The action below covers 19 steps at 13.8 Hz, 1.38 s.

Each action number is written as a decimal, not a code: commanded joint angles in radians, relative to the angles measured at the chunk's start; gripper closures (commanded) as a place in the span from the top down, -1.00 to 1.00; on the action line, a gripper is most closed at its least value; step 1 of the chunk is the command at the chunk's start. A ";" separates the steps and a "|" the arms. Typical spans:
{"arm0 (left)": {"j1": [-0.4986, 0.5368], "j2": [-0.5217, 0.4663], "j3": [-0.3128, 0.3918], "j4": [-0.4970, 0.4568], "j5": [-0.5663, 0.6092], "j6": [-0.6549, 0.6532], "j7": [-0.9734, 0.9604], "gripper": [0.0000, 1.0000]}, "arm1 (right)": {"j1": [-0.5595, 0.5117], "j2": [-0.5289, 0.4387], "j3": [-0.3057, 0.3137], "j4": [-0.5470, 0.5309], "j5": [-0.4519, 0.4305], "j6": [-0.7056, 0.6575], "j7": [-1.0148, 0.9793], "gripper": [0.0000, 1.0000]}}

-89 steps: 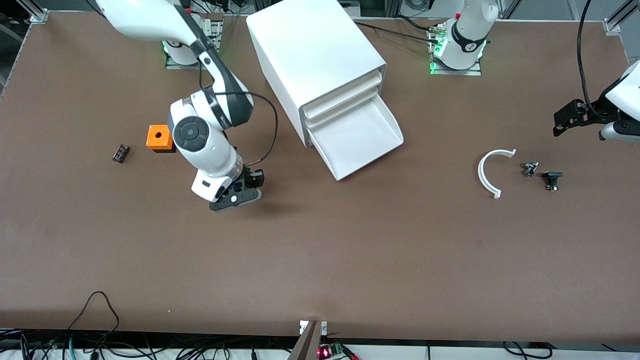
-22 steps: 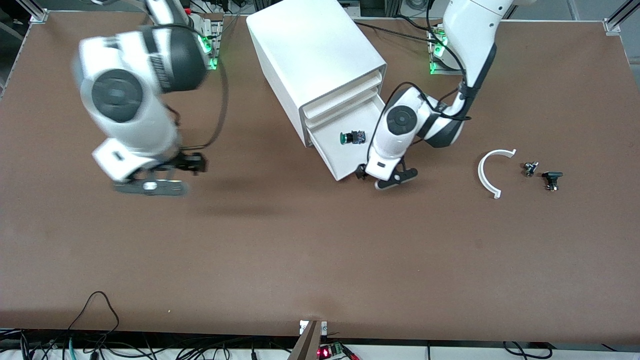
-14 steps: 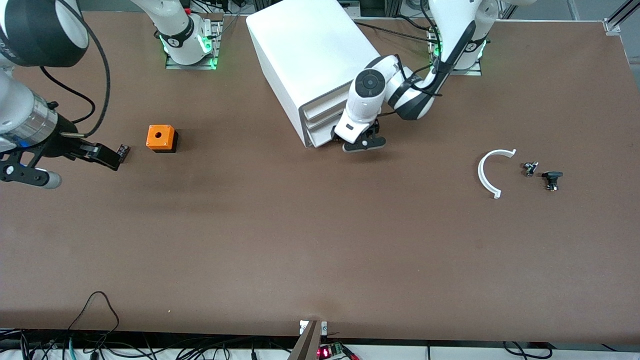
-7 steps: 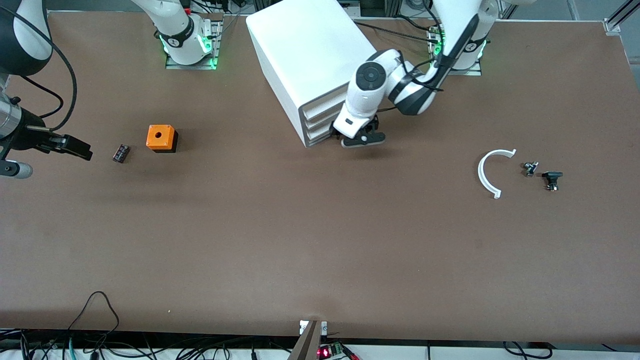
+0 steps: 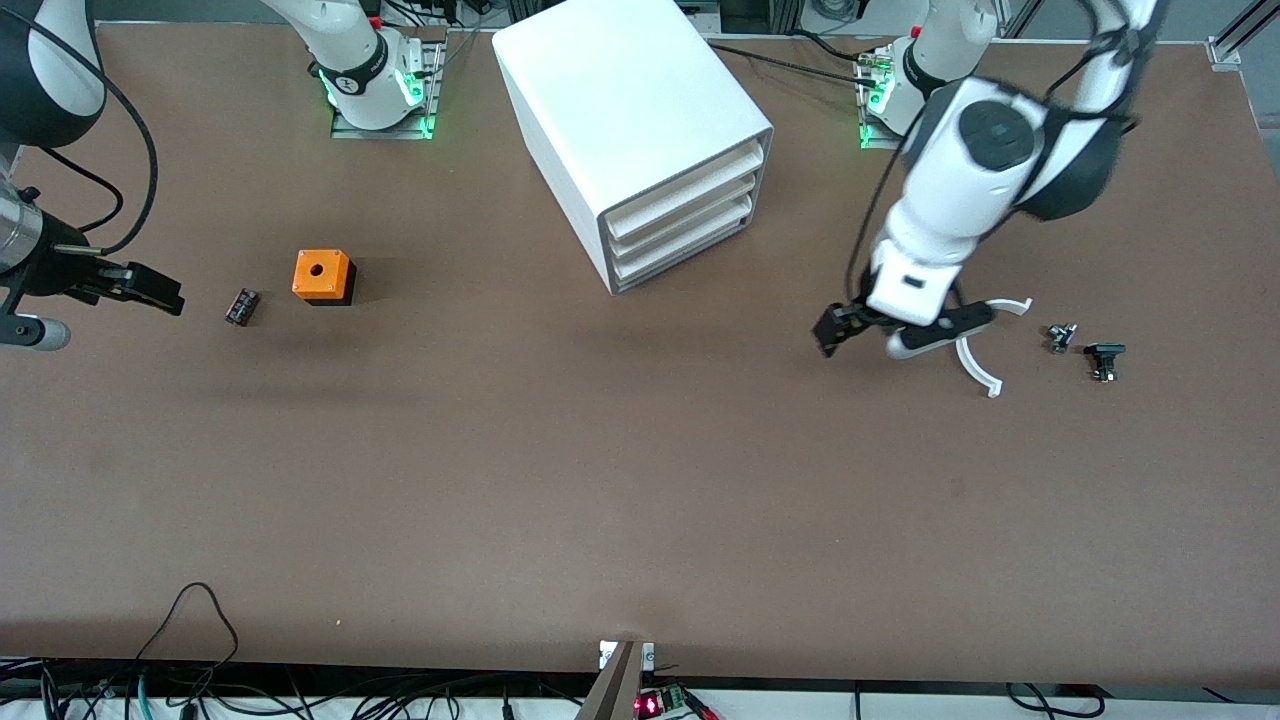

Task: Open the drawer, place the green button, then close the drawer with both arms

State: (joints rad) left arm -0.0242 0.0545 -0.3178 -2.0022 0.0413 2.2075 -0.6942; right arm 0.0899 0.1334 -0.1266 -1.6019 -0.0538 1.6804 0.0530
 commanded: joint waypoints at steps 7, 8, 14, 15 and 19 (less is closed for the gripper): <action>0.004 -0.179 0.246 0.260 -0.006 -0.577 0.580 1.00 | 0.013 -0.166 -0.011 -0.194 0.006 0.056 -0.035 1.00; 0.004 -0.186 0.261 0.260 -0.004 -0.594 0.608 1.00 | 0.011 -0.161 -0.016 -0.185 0.011 0.061 -0.035 1.00; 0.004 -0.157 0.278 0.319 -0.031 -0.606 0.711 1.00 | 0.014 -0.159 -0.015 -0.167 0.009 0.061 -0.027 1.00; 0.004 -0.156 0.279 0.325 -0.032 -0.606 0.717 1.00 | 0.014 -0.159 -0.015 -0.165 0.011 0.059 -0.033 1.00; 0.016 -0.145 0.281 0.326 -0.034 -0.606 0.725 1.00 | 0.014 -0.161 -0.015 -0.165 0.011 0.056 -0.033 1.00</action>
State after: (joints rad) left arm -0.0178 -0.1156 -0.0426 -1.7153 0.0313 1.6230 0.0006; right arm 0.0965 -0.0129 -0.1341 -1.7615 -0.0538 1.7382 0.0333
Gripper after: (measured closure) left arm 0.000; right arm 0.000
